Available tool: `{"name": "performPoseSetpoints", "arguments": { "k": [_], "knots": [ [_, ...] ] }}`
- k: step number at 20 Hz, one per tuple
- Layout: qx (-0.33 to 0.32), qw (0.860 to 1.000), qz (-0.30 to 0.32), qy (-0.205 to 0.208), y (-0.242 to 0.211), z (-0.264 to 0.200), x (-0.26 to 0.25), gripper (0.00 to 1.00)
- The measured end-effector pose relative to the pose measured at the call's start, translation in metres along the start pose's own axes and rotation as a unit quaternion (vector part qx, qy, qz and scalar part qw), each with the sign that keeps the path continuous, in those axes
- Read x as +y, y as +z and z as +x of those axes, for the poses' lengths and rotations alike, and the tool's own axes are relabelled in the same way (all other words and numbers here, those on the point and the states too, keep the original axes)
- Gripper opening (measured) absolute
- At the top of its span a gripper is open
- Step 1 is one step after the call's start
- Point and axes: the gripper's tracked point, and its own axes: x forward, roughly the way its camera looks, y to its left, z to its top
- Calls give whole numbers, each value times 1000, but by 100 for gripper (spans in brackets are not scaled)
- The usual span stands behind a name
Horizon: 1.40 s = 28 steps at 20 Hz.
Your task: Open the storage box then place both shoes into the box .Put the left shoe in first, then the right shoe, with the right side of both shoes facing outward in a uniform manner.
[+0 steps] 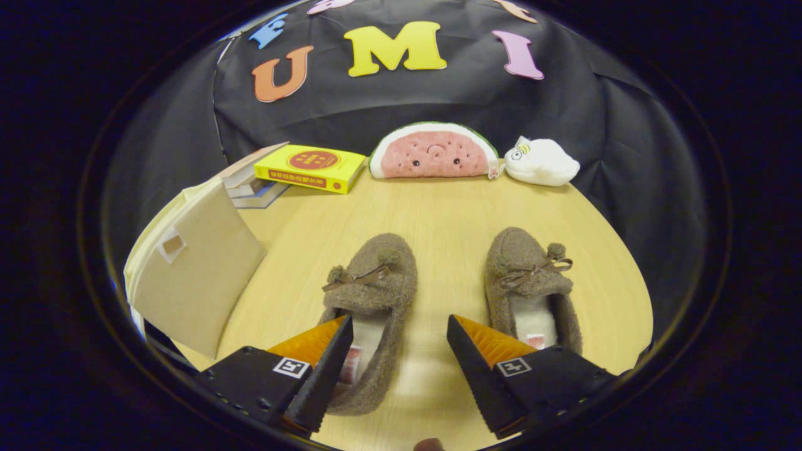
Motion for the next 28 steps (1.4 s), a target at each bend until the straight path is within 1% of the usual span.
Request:
{"name": "performPoseSetpoints", "arguments": {
  "k": [1,2,3,4,6,7,8,9,11,15,21,23,25,28],
  "knots": [
    [9,1000,7,4,-2,3,1,88],
    [15,1000,16,10,-1,8,4,76],
    [21,999,22,13,-1,11,5,69],
    [26,999,25,19,-2,13,8,57],
    [38,999,32,24,-3,11,9,54],
    [33,998,43,11,-3,17,3,34],
    [38,998,49,16,-2,17,4,15],
    [41,998,53,13,-1,17,2,17],
    [48,994,90,32,-3,16,4,0],
    [47,987,140,57,0,8,9,0],
    [19,981,170,86,26,-28,29,0],
    [4,982,168,92,40,-44,44,0],
    [-16,983,153,96,58,-61,63,0],
    [-35,982,145,114,82,-89,102,0]
  ]
}}
